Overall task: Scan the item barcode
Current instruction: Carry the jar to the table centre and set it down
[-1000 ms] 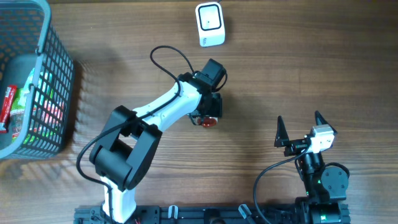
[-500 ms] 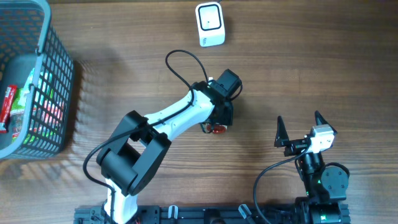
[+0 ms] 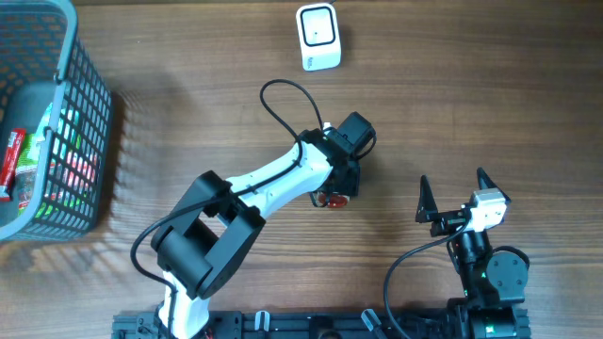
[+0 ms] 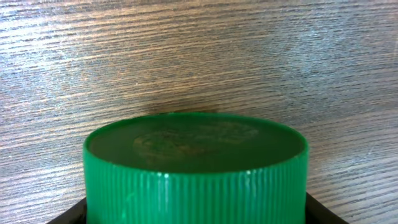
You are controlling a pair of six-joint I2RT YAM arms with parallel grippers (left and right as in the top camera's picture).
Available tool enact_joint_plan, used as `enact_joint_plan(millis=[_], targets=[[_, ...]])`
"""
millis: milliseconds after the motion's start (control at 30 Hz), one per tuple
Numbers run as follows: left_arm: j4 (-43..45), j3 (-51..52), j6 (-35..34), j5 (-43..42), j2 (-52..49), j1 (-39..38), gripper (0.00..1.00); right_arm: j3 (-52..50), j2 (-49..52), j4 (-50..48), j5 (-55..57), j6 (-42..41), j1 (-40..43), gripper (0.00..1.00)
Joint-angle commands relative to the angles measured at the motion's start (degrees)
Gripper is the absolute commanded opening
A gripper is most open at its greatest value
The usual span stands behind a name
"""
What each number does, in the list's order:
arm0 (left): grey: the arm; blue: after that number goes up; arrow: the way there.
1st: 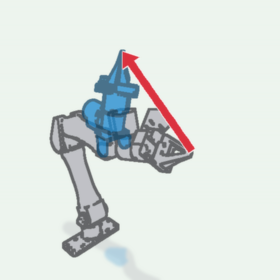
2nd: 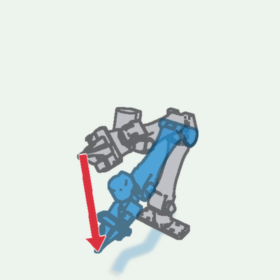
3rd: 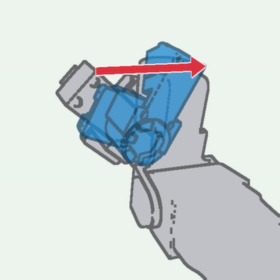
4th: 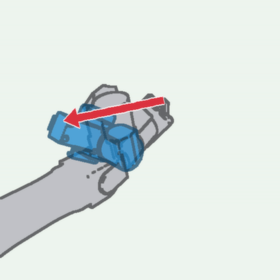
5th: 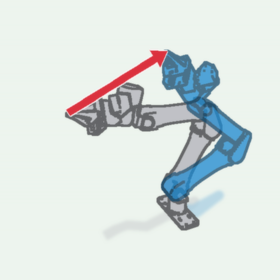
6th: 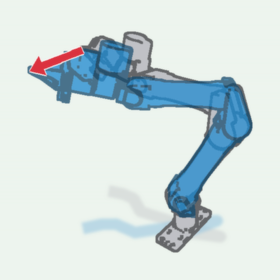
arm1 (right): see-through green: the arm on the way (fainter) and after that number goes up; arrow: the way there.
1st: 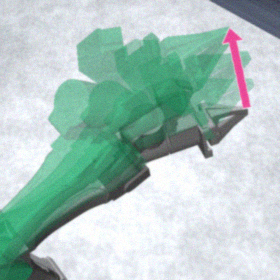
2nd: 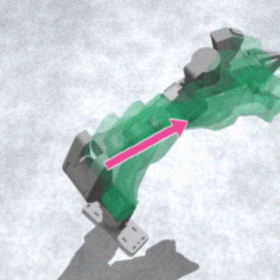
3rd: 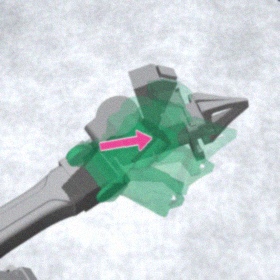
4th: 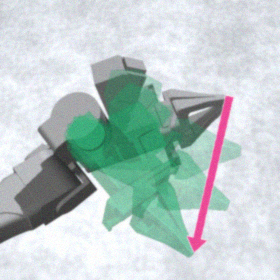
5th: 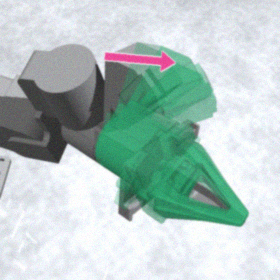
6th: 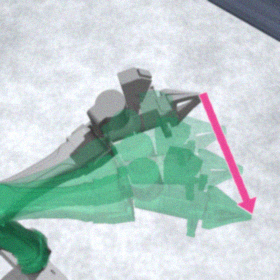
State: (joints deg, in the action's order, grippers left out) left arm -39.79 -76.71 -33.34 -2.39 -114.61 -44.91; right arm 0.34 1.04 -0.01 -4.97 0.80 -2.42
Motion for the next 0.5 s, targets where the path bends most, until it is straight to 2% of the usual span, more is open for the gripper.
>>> enact_joint_plan(millis=[0, 33, 67, 200, 467], targets=[[0.2, 0.0, -0.6, 1.0, -2.0, -0.1, 0.69, 0.0, 0.0, -0.3, -0.9, 0.7, 0.2, 1.00], [0.6, 0.0, -0.6, 1.0, -2.0, 0.0, 0.80, 0.0, 0.0, -0.3, -0.9, 0.7, 0.2, 1.00], [0.7, -0.2, -0.6, 0.9, -1.9, 0.0, 0.81, 0.0, 0.0, -0.3, -0.9, 0.7, 0.2, 1.00], [0.6, -0.4, -0.6, 0.6, -1.7, 0.1, 1.00, 0.0, 0.0, -0.3, -0.9, 0.7, 0.2, 1.00], [0.4, -1.8, 0.0, 3.1, 1.6, 0.4, 1.00, 0.0, 0.0, -0.3, -0.9, 0.7, 0.2, 1.00]])
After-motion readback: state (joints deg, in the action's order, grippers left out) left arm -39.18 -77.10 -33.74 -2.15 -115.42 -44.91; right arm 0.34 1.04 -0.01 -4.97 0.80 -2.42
